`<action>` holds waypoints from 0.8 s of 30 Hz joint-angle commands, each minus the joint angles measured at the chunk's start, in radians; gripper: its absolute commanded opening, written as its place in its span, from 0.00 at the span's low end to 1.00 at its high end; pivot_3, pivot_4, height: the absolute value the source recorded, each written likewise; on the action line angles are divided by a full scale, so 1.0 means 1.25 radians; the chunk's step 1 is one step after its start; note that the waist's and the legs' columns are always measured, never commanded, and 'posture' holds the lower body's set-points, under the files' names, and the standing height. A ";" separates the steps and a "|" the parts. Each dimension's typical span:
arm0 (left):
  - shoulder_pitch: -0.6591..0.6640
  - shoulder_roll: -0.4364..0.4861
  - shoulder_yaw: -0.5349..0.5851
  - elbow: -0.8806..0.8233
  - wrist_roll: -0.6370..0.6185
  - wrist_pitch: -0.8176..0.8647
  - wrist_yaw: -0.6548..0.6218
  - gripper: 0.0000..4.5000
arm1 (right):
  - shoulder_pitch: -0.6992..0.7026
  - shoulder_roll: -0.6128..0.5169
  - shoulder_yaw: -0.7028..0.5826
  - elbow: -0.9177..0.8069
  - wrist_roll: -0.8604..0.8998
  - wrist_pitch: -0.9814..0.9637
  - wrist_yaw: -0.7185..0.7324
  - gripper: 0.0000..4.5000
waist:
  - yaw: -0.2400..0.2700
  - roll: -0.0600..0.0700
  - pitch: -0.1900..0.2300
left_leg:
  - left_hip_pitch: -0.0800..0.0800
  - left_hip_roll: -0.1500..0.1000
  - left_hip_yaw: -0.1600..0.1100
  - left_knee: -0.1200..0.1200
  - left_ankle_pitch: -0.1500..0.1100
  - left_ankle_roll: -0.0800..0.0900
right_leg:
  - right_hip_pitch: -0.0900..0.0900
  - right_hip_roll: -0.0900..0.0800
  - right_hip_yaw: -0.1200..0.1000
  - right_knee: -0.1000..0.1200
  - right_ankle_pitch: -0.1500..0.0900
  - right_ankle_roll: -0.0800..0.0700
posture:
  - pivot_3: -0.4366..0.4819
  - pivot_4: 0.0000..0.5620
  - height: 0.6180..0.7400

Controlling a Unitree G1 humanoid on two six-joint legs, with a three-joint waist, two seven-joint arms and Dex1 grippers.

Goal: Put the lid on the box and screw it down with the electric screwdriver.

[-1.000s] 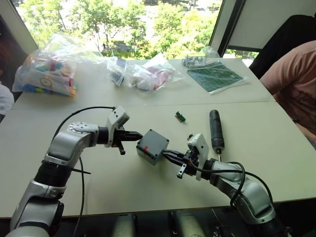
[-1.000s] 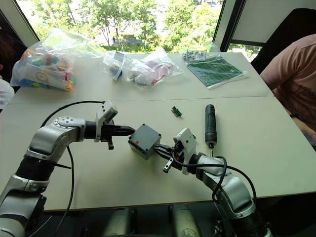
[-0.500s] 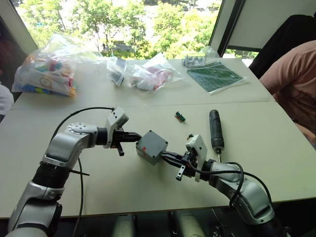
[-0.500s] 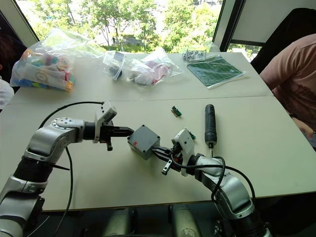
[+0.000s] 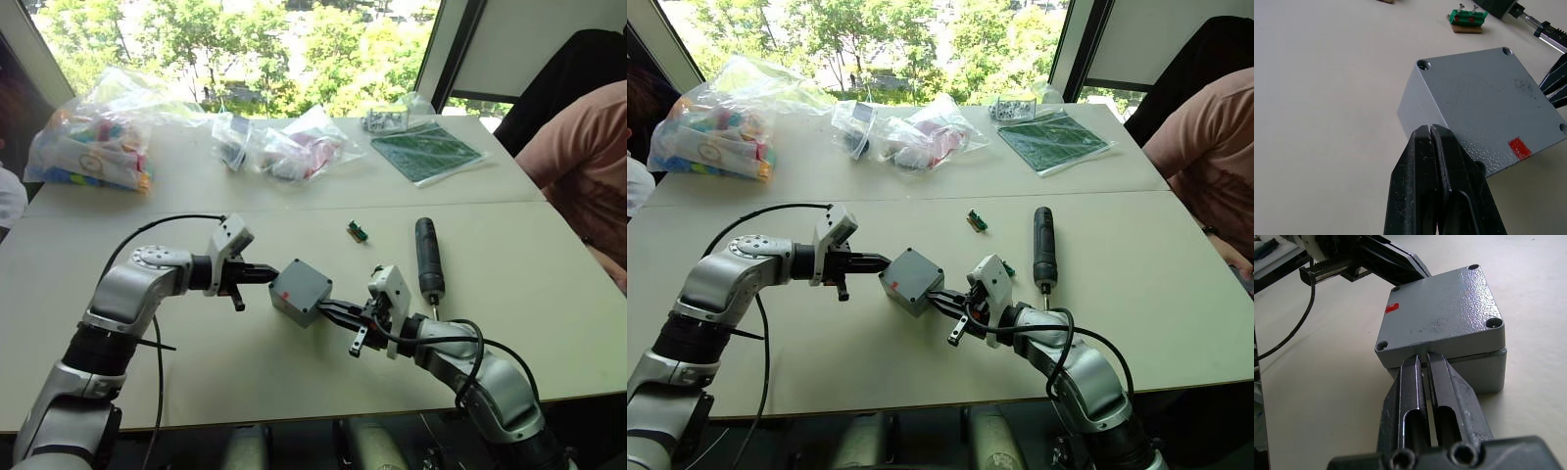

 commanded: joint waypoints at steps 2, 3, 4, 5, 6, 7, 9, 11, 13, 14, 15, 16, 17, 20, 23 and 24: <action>-0.001 -0.006 -0.007 -0.029 -0.006 -0.010 -0.009 0.00 | -0.004 -0.005 0.009 -0.018 -0.010 -0.013 0.006 0.03 | 0.000 0.000 0.000 | 0.000 0.000 0.000 0.000 0.000 0.000 | 0.000 0.000 0.000 0.000 0.000 0.000 | 0.48 0.27 1.00; -0.001 -0.005 -0.009 -0.026 -0.003 -0.014 -0.009 0.00 | -0.003 -0.007 0.011 -0.016 -0.013 -0.013 0.008 0.03 | 0.000 0.000 0.000 | 0.000 0.000 0.000 0.000 0.000 0.000 | 0.000 0.000 0.000 0.000 0.000 0.000 | 0.48 0.27 1.00; -0.001 -0.004 -0.010 -0.024 0.000 -0.016 -0.009 0.00 | -0.002 -0.007 0.012 -0.016 -0.015 -0.013 0.009 0.03 | 0.000 0.000 0.000 | 0.000 0.000 0.000 0.000 0.000 0.000 | 0.000 0.000 0.000 0.000 0.000 0.000 | 0.48 0.27 1.00; -0.001 -0.002 -0.011 -0.021 0.002 -0.020 -0.011 0.00 | -0.002 -0.011 0.014 -0.014 -0.024 -0.014 0.008 0.03 | 0.000 0.000 0.000 | 0.000 0.000 0.000 0.000 0.000 0.000 | 0.000 0.000 0.000 0.000 0.000 0.000 | 0.48 0.27 1.00; -0.002 0.000 -0.010 -0.015 0.006 -0.024 -0.009 0.00 | -0.001 -0.014 0.014 -0.011 -0.029 -0.016 0.008 0.03 | 0.000 0.000 0.000 | 0.000 0.000 0.000 0.000 0.000 0.000 | 0.000 0.000 0.000 0.000 0.000 0.000 | 0.48 0.27 1.00; -0.002 0.002 -0.010 -0.011 0.010 -0.027 -0.008 0.00 | 0.000 -0.016 0.014 -0.008 -0.034 -0.018 0.008 0.03 | 0.000 0.000 0.000 | 0.000 0.000 0.000 0.000 0.000 0.000 | 0.000 0.000 0.000 0.000 0.000 0.000 | 0.48 0.27 1.00; -0.008 0.000 -0.004 0.003 0.015 -0.033 -0.001 0.00 | 0.000 -0.017 0.005 -0.004 -0.033 -0.022 0.009 0.03 | 0.000 0.000 0.000 | 0.000 0.000 0.000 0.000 0.000 0.000 | 0.000 0.000 0.000 0.000 0.000 0.000 | 0.48 0.27 1.00; -0.014 -0.004 0.002 0.011 0.017 -0.034 0.005 0.00 | 0.000 -0.019 0.000 -0.006 -0.032 -0.024 0.012 0.03 | 0.000 0.000 0.000 | 0.000 0.000 0.000 0.000 0.000 0.000 | 0.000 0.000 0.000 0.000 0.000 0.000 | 0.48 0.27 1.00; -0.018 -0.006 0.006 0.019 0.020 -0.038 0.007 0.00 | 0.001 -0.016 -0.006 -0.012 -0.021 -0.024 0.013 0.03 | 0.000 0.000 0.000 | 0.000 0.000 0.000 0.000 0.000 0.000 | 0.000 0.000 0.000 0.000 0.000 0.000 | 0.48 0.27 1.00; -0.019 -0.007 0.007 0.023 0.021 -0.039 0.008 0.00 | 0.001 -0.015 -0.008 -0.014 -0.018 -0.024 0.013 0.03 | 0.000 0.000 0.000 | 0.000 0.000 0.000 0.000 0.000 0.000 | 0.000 0.000 0.000 0.000 0.000 0.000 | 0.48 0.27 1.00; -0.021 -0.009 0.008 0.026 0.022 -0.040 0.010 0.00 | 0.000 -0.015 -0.009 -0.016 -0.016 -0.023 0.013 0.03 | 0.000 0.000 0.000 | 0.000 0.000 0.000 0.000 0.000 0.000 | 0.000 0.000 0.000 0.000 0.000 0.000 | 0.48 0.27 1.00; -0.023 -0.010 0.010 0.029 0.021 -0.040 0.011 0.00 | 0.000 -0.015 -0.009 -0.017 -0.016 -0.023 0.012 0.03 | 0.000 0.000 0.000 | 0.000 0.000 0.000 0.000 0.000 0.000 | 0.000 0.000 0.000 0.000 0.000 0.000 | 0.48 0.27 1.00; -0.024 -0.011 0.011 0.031 0.021 -0.040 0.012 0.00 | 0.001 -0.018 -0.007 -0.017 -0.019 -0.021 0.012 0.03 | 0.000 0.000 0.000 | 0.000 0.000 0.000 0.000 0.000 0.000 | 0.000 0.000 0.000 0.000 0.000 0.000 | 0.48 0.27 1.00; -0.026 -0.012 0.009 0.038 0.024 -0.042 0.016 0.00 | 0.005 -0.023 -0.003 -0.011 -0.026 -0.025 0.015 0.03 | 0.000 0.000 0.000 | 0.000 0.000 0.000 0.000 0.000 0.000 | 0.000 0.000 0.000 0.000 0.000 0.000 | 0.48 0.27 1.00; -0.018 -0.009 -0.010 0.037 0.038 -0.055 0.015 0.00 | 0.003 -0.028 0.005 -0.004 -0.033 -0.021 0.017 0.03 | 0.000 0.000 0.000 | 0.000 0.000 0.000 0.000 0.000 0.000 | 0.000 0.000 0.000 0.000 0.000 0.000 | 0.48 0.27 1.00; -0.016 -0.009 -0.015 0.036 0.042 -0.058 0.014 0.00 | 0.001 -0.030 0.006 -0.002 -0.034 -0.018 0.018 0.03 | 0.000 0.000 0.000 | 0.000 0.000 0.000 0.000 0.000 0.000 | 0.000 0.000 0.000 0.000 0.000 0.000 | 0.48 0.27 1.00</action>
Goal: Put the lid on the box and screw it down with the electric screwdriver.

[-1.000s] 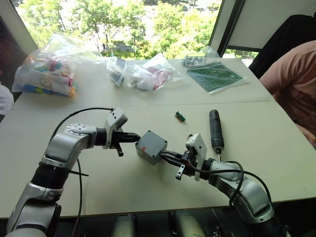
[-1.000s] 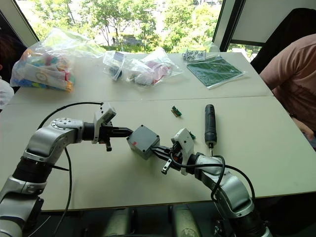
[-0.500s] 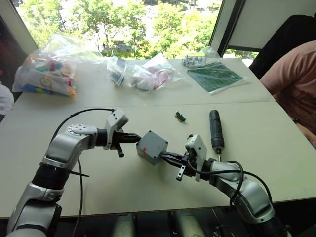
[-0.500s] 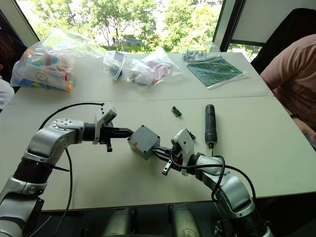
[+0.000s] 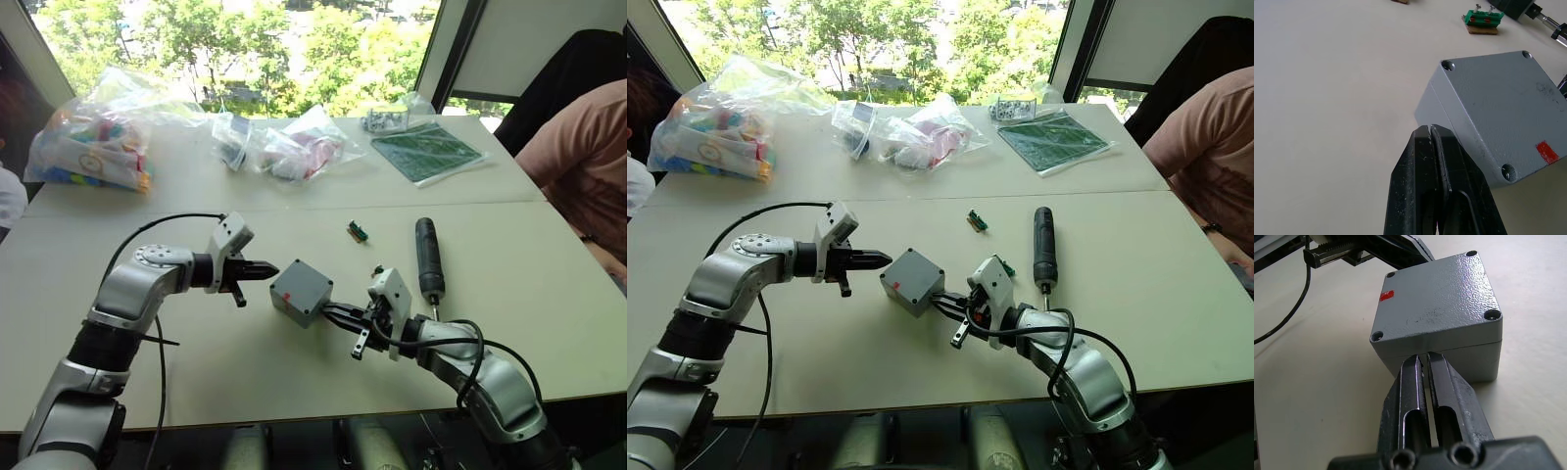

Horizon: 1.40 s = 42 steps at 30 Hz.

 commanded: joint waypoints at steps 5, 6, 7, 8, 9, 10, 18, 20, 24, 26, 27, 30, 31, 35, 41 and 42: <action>0.014 0.005 -0.047 -0.023 0.049 -0.039 -0.006 0.00 | -0.014 -0.022 0.030 0.017 -0.036 -0.003 0.015 0.03 | 0.000 0.000 0.000 | 0.000 0.000 0.000 0.000 0.000 0.000 | 0.000 0.000 0.000 0.000 0.000 0.000 | 0.48 0.27 1.00; 0.018 0.005 -0.051 -0.025 0.052 -0.041 -0.006 0.00 | -0.019 -0.019 0.031 0.022 -0.038 -0.004 0.014 0.03 | 0.000 0.000 0.000 | 0.000 0.000 0.000 0.000 0.000 0.000 | 0.000 0.000 0.000 0.000 0.000 0.000 | 0.48 0.27 1.00; 0.020 0.005 -0.052 -0.026 0.054 -0.043 -0.006 0.00 | -0.022 -0.017 0.032 0.025 -0.039 -0.006 0.014 0.03 | -0.001 0.000 0.000 | 0.000 0.000 0.000 0.000 0.000 0.000 | 0.000 0.000 0.000 0.000 0.000 0.000 | 0.48 0.27 1.00; 0.024 0.003 -0.051 -0.035 0.050 -0.036 -0.005 0.00 | -0.029 -0.014 0.033 0.032 -0.041 -0.007 0.013 0.03 | -0.001 0.000 0.000 | 0.000 0.000 0.000 0.000 0.000 0.000 | 0.000 0.000 0.000 0.000 0.000 0.000 | 0.48 0.27 1.00; 0.029 0.002 -0.051 -0.045 0.045 -0.029 -0.005 0.00 | -0.036 -0.013 0.035 0.039 -0.046 -0.010 0.013 0.03 | -0.001 0.000 0.000 | 0.000 0.000 0.000 0.000 0.000 0.000 | 0.000 0.000 0.000 0.000 0.000 0.000 | 0.48 0.27 1.00; 0.035 0.002 -0.050 -0.061 0.037 -0.017 -0.005 0.00 | -0.045 -0.010 0.035 0.048 -0.049 -0.013 0.014 0.03 | 0.000 0.000 0.000 | 0.000 0.000 0.000 0.000 0.000 0.000 | 0.000 0.000 0.000 0.000 0.000 0.000 | 0.48 0.27 1.00; 0.082 -0.010 -0.032 -0.161 0.003 0.044 0.015 0.00 | -0.098 -0.014 0.020 0.117 -0.066 -0.045 0.037 0.03 | 0.000 0.000 0.000 | 0.000 0.000 0.000 0.000 0.000 0.000 | 0.000 0.000 0.000 0.000 0.000 0.000 | 0.48 0.27 1.00; 0.087 -0.014 -0.028 -0.170 0.002 0.053 0.019 0.00 | -0.107 -0.017 0.025 0.129 -0.075 -0.055 0.046 0.03 | 0.000 0.000 0.000 | 0.000 0.000 0.000 0.000 0.000 0.000 | 0.000 0.000 0.000 0.000 0.000 0.000 | 0.48 0.27 1.00; 0.098 -0.020 -0.023 -0.183 -0.002 0.063 0.030 0.00 | -0.129 -0.013 0.019 0.158 -0.081 -0.066 0.061 0.03 | 0.000 0.000 0.000 | 0.000 0.000 0.000 0.000 0.000 0.000 | 0.000 0.000 0.000 0.000 0.000 0.000 | 0.48 0.27 1.00; 0.104 -0.020 -0.021 -0.189 -0.005 0.067 0.033 0.00 | -0.135 -0.014 0.017 0.169 -0.086 -0.072 0.067 0.03 | 0.000 0.000 0.000 | 0.000 0.000 0.000 0.000 0.000 0.000 | 0.000 0.000 0.000 0.000 0.000 0.000 | 0.48 0.27 1.00; 0.107 -0.020 -0.019 -0.191 -0.006 0.069 0.036 0.00 | -0.136 -0.014 0.016 0.172 -0.087 -0.074 0.069 0.03 | 0.000 0.000 0.000 | 0.000 0.000 0.000 0.000 0.000 0.000 | 0.000 0.000 0.000 0.000 0.000 0.000 | 0.48 0.27 1.00; 0.113 -0.021 -0.015 -0.198 -0.009 0.073 0.040 0.00 | -0.137 -0.012 0.016 0.180 -0.092 -0.080 0.073 0.03 | 0.000 0.000 0.000 | 0.000 0.000 0.000 0.000 0.000 0.000 | 0.000 0.000 0.000 0.000 0.000 -0.001 | 0.48 0.27 1.00; 0.115 -0.020 -0.015 -0.201 -0.011 0.074 0.040 0.00 | -0.138 -0.011 0.016 0.181 -0.093 -0.081 0.074 0.03 | 0.000 0.000 0.000 | 0.000 0.000 0.000 0.000 0.000 0.000 | 0.000 0.000 0.000 0.000 0.000 -0.001 | 0.48 0.27 1.00; 0.117 -0.019 -0.016 -0.204 -0.015 0.076 0.042 0.00 | -0.133 -0.004 0.017 0.178 -0.097 -0.080 0.074 0.03 | 0.000 0.000 0.000 | 0.000 0.000 0.000 0.000 0.000 0.000 | 0.000 0.000 0.000 0.000 0.000 0.000 | 0.48 0.27 1.00; 0.120 -0.005 -0.002 -0.193 -0.011 0.066 0.039 0.00 | -0.108 -0.007 0.000 0.142 -0.091 -0.059 0.063 0.03 | 0.000 0.000 0.000 | 0.000 0.000 0.000 0.000 0.000 0.000 | 0.000 0.000 0.000 0.000 0.001 -0.001 | 0.48 0.27 1.00; 0.119 0.000 0.010 -0.188 -0.014 0.066 0.041 0.00 | -0.099 -0.010 -0.013 0.127 -0.085 -0.049 0.057 0.03 | 0.000 0.000 0.000 | 0.000 0.000 0.000 0.000 0.000 0.000 | 0.000 0.000 0.000 0.000 0.000 -0.001 | 0.48 0.27 1.00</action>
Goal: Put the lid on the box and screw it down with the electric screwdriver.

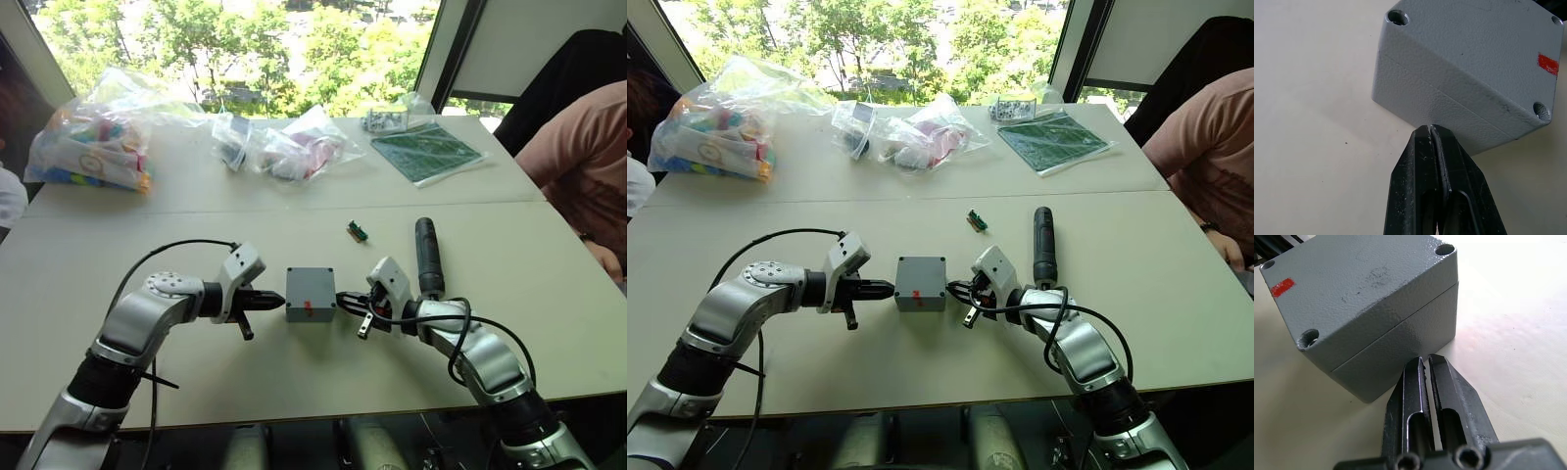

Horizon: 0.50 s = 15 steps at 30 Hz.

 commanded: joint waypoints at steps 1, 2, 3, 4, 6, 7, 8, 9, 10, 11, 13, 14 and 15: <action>-0.003 0.014 0.051 -0.015 -0.028 -0.015 -0.005 0.00 | 0.027 0.002 -0.035 -0.085 0.028 0.012 -0.012 0.03 | 0.000 0.000 0.000 | 0.000 0.000 0.000 0.000 0.000 0.000 | 0.000 0.000 0.000 0.000 0.000 0.000 | 0.48 0.27 1.00; -0.006 0.018 0.082 -0.011 -0.044 -0.007 -0.003 0.00 | 0.042 -0.003 -0.059 -0.111 0.033 0.020 -0.024 0.03 | 0.000 0.000 0.000 | 0.000 0.000 0.000 0.000 0.000 0.000 | 0.000 0.000 0.000 0.000 0.000 0.000 | 0.48 0.27 1.00; -0.011 0.017 0.129 -0.009 -0.071 0.001 0.005 0.00 | 0.058 -0.005 -0.099 -0.145 0.051 0.046 -0.043 0.03 | 0.000 0.000 0.000 | 0.000 0.000 0.000 0.000 0.000 0.000 | 0.000 0.000 0.000 0.000 0.000 0.000 | 0.48 0.27 1.00; -0.015 0.011 0.179 -0.016 -0.095 0.002 0.022 0.00 | 0.074 -0.012 -0.135 -0.178 0.074 0.072 -0.052 0.03 | 0.000 0.000 0.000 | 0.000 0.000 0.000 0.000 0.000 0.000 | 0.000 0.000 0.000 0.000 0.000 0.000 | 0.48 0.27 1.00; -0.021 -0.015 0.281 -0.044 -0.146 -0.005 0.070 0.00 | 0.108 -0.022 -0.218 -0.241 0.137 0.112 -0.056 0.03 | 0.001 0.000 0.000 | 0.000 0.000 0.000 0.000 0.000 0.000 | 0.000 0.000 0.000 0.000 0.000 0.000 | 0.48 0.27 1.00; -0.027 -0.006 0.305 -0.055 -0.187 0.029 0.058 0.00 | 0.123 -0.032 -0.250 -0.259 0.156 0.129 -0.057 0.03 | 0.001 0.000 0.000 | 0.000 0.000 0.000 0.000 0.000 0.000 | 0.000 0.000 0.000 0.000 0.000 0.000 | 0.48 0.27 1.00; -0.031 0.003 0.317 -0.062 -0.217 0.057 0.047 0.00 | 0.133 -0.038 -0.271 -0.271 0.168 0.142 -0.060 0.03 | 0.001 0.000 0.000 | 0.000 0.000 0.000 0.000 0.000 0.000 | 0.000 0.000 0.000 0.000 0.000 0.001 | 0.48 0.27 1.00; -0.039 0.017 0.315 -0.069 -0.241 0.078 0.027 0.00 | 0.143 -0.049 -0.283 -0.266 0.153 0.145 -0.072 0.03 | 0.000 0.000 0.000 | 0.000 0.000 0.000 0.001 0.000 0.000 | 0.001 0.000 0.000 0.000 -0.001 0.001 | 0.48 0.27 1.00; -0.044 0.024 0.308 -0.075 -0.253 0.089 0.019 0.00 | 0.149 -0.057 -0.289 -0.259 0.142 0.141 -0.079 0.03 | 0.000 0.000 0.000 | 0.001 0.000 0.000 0.001 0.000 0.000 | 0.001 0.000 0.000 0.000 -0.001 0.001 | 0.48 0.27 1.00; -0.050 0.027 0.298 -0.081 -0.262 0.094 0.018 0.00 | 0.152 -0.067 -0.288 -0.248 0.128 0.137 -0.085 0.03 | 0.000 0.000 0.000 | 0.001 0.000 0.000 0.001 0.000 0.000 | 0.001 0.000 0.000 0.000 -0.001 0.001 | 0.48 0.27 1.00; -0.058 0.028 0.271 -0.096 -0.263 0.093 0.022 0.00 | 0.148 -0.082 -0.275 -0.227 0.107 0.120 -0.089 0.14 | 0.000 0.000 0.000 | 0.001 0.000 0.000 0.001 0.000 0.000 | 0.001 0.000 0.000 0.000 -0.001 0.001 | 0.48 0.27 1.00; -0.060 0.028 0.255 -0.106 -0.262 0.088 0.022 0.00 | 0.143 -0.084 -0.269 -0.217 0.104 0.116 -0.088 0.18 | 0.000 0.000 0.000 | 0.001 0.000 0.000 0.001 0.000 0.000 | 0.001 0.000 0.000 0.000 -0.001 0.001 | 0.48 0.27 1.00; -0.059 0.029 0.236 -0.118 -0.255 0.080 0.021 0.00 | 0.135 -0.089 -0.261 -0.205 0.095 0.111 -0.088 0.26 | 0.000 0.000 0.001 | 0.001 0.000 0.000 0.001 0.000 0.000 | 0.001 0.000 0.000 0.000 -0.001 0.001 | 0.48 0.27 1.00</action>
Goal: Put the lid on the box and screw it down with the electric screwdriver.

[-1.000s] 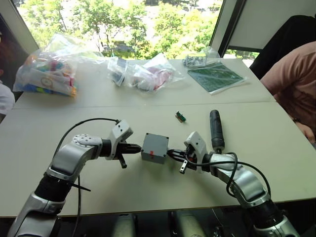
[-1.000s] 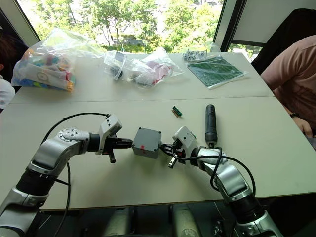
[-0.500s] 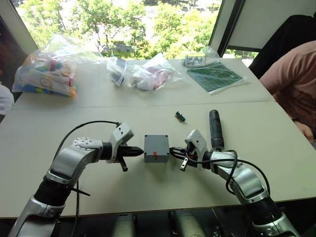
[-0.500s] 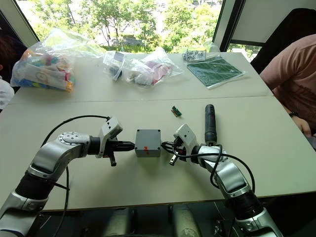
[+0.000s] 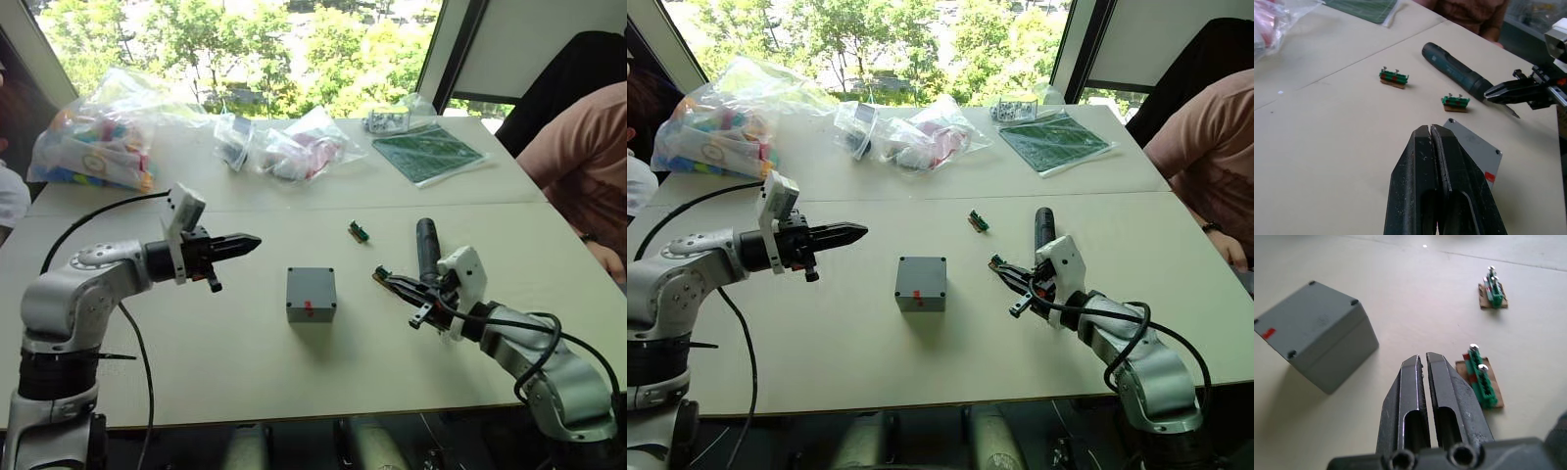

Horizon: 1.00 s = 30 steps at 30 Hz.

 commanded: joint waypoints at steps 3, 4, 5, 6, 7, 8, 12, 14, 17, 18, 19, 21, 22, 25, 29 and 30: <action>-0.004 0.025 -0.099 -0.086 0.016 -0.043 -0.025 0.00 | -0.068 -0.020 0.033 0.054 -0.050 -0.022 -0.017 0.54 | -0.005 0.000 0.000 | 0.000 0.000 0.000 0.000 0.000 0.000 | 0.000 0.000 0.000 0.000 0.000 0.000 | 0.48 0.27 1.00; 0.000 0.039 -0.113 -0.099 0.022 -0.052 -0.035 0.00 | -0.086 -0.023 0.035 0.066 -0.051 -0.009 -0.020 0.64 | -0.006 0.001 0.000 | 0.000 0.000 0.000 0.000 0.000 0.000 | 0.000 0.000 0.000 0.000 0.000 0.000 | 0.48 0.27 1.00; 0.003 0.048 -0.121 -0.106 0.024 -0.058 -0.040 0.00 | -0.096 -0.025 0.036 0.074 -0.050 0.000 -0.020 0.73 | -0.006 0.001 0.001 | 0.000 0.000 0.000 0.000 0.000 0.000 | 0.000 0.000 0.000 0.000 0.000 0.000 | 0.48 0.27 1.00; 0.004 0.058 -0.130 -0.112 0.030 -0.066 -0.045 0.00 | -0.108 -0.028 0.037 0.082 -0.047 0.012 -0.018 0.79 | -0.006 0.001 0.001 | 0.000 0.000 0.000 -0.001 0.000 0.000 | -0.001 0.000 0.000 0.000 0.000 0.000 | 0.48 0.27 1.00; 0.005 0.064 -0.136 -0.116 0.033 -0.072 -0.048 0.00 | -0.116 -0.030 0.038 0.087 -0.044 0.019 -0.015 0.79 | -0.006 0.001 0.001 | 0.000 0.000 0.000 -0.001 0.000 0.000 | -0.001 0.000 0.000 0.000 0.000 -0.001 | 0.48 0.27 1.00; 0.005 0.069 -0.139 -0.117 0.035 -0.077 -0.049 0.00 | -0.123 -0.033 0.040 0.091 -0.045 0.027 -0.015 0.79 | -0.004 0.001 0.001 | 0.000 0.000 0.000 -0.001 0.000 0.000 | -0.001 0.000 0.000 0.000 0.000 -0.001 | 0.48 0.27 1.00; 0.004 0.078 -0.145 -0.119 0.040 -0.089 -0.044 0.00 | -0.141 -0.032 0.046 0.102 -0.036 0.045 -0.009 0.79 | -0.001 0.001 0.001 | -0.001 0.000 0.000 -0.001 0.000 0.000 | -0.001 0.000 0.000 -0.001 0.000 -0.001 | 0.48 0.27 1.00; 0.008 0.076 -0.142 -0.121 0.037 -0.090 -0.036 0.00 | -0.144 -0.032 0.058 0.116 -0.047 0.026 -0.004 0.75 | -0.001 0.001 0.001 | -0.001 0.000 0.000 -0.001 0.000 0.000 | -0.001 0.000 0.000 -0.001 0.000 0.000 | 0.48 0.27 1.00; 0.016 0.072 -0.142 -0.121 0.035 -0.093 -0.026 0.00 | -0.153 -0.034 0.069 0.132 -0.057 0.010 0.003 0.60 | -0.001 0.001 0.001 | -0.001 0.000 0.000 -0.001 0.000 0.000 | -0.001 0.000 0.000 -0.001 0.000 0.000 | 0.48 0.27 1.00; 0.018 0.072 -0.144 -0.122 0.037 -0.095 -0.025 0.00 | -0.157 -0.035 0.072 0.135 -0.058 0.009 0.004 0.51 | -0.001 0.001 0.001 | -0.001 0.000 0.000 -0.001 0.000 0.000 | -0.001 0.000 0.000 -0.001 0.000 0.000 | 0.48 0.27 1.00; 0.019 0.072 -0.144 -0.123 0.036 -0.096 -0.024 0.00 | -0.161 -0.034 0.075 0.139 -0.060 0.009 0.003 0.44 | -0.001 0.001 0.001 | -0.001 0.000 0.000 -0.001 0.000 0.000 | -0.001 0.000 0.000 -0.001 0.000 0.000 | 0.48 0.27 1.00; 0.018 0.072 -0.145 -0.123 0.036 -0.097 -0.022 0.00 | -0.166 -0.037 0.083 0.143 -0.064 0.009 0.005 0.26 | -0.002 0.001 0.001 | -0.001 0.000 0.000 -0.001 0.000 0.000 | -0.001 0.000 0.000 -0.001 0.000 0.000 | 0.48 0.27 1.00; 0.018 0.072 -0.145 -0.123 0.036 -0.098 -0.020 0.00 | -0.169 -0.039 0.088 0.145 -0.067 0.010 0.006 0.26 | -0.002 0.001 0.001 | -0.001 0.000 0.000 -0.001 0.000 0.000 | -0.001 0.000 0.000 -0.001 0.000 0.000 | 0.48 0.27 1.00; 0.017 0.072 -0.147 -0.123 0.038 -0.100 -0.016 0.00 | -0.179 -0.040 0.102 0.148 -0.075 0.017 0.006 0.26 | -0.001 0.001 0.001 | -0.001 0.000 0.000 -0.001 0.000 0.000 | -0.001 0.000 0.000 -0.001 0.000 0.000 | 0.48 0.27 1.00; 0.017 0.070 -0.149 -0.126 0.036 -0.103 -0.010 0.00 | -0.185 -0.044 0.111 0.151 -0.083 0.024 0.007 0.26 | -0.001 0.001 0.001 | -0.001 0.000 0.000 -0.001 0.000 0.000 | -0.001 0.000 0.000 -0.001 0.000 0.000 | 0.48 0.27 1.00; 0.017 0.070 -0.150 -0.126 0.036 -0.103 -0.009 0.00 | -0.186 -0.044 0.112 0.152 -0.085 0.024 0.007 0.26 | -0.001 0.001 0.001 | -0.001 0.000 0.000 -0.001 0.000 0.000 | -0.001 0.000 0.000 -0.001 0.000 0.000 | 0.48 0.27 1.00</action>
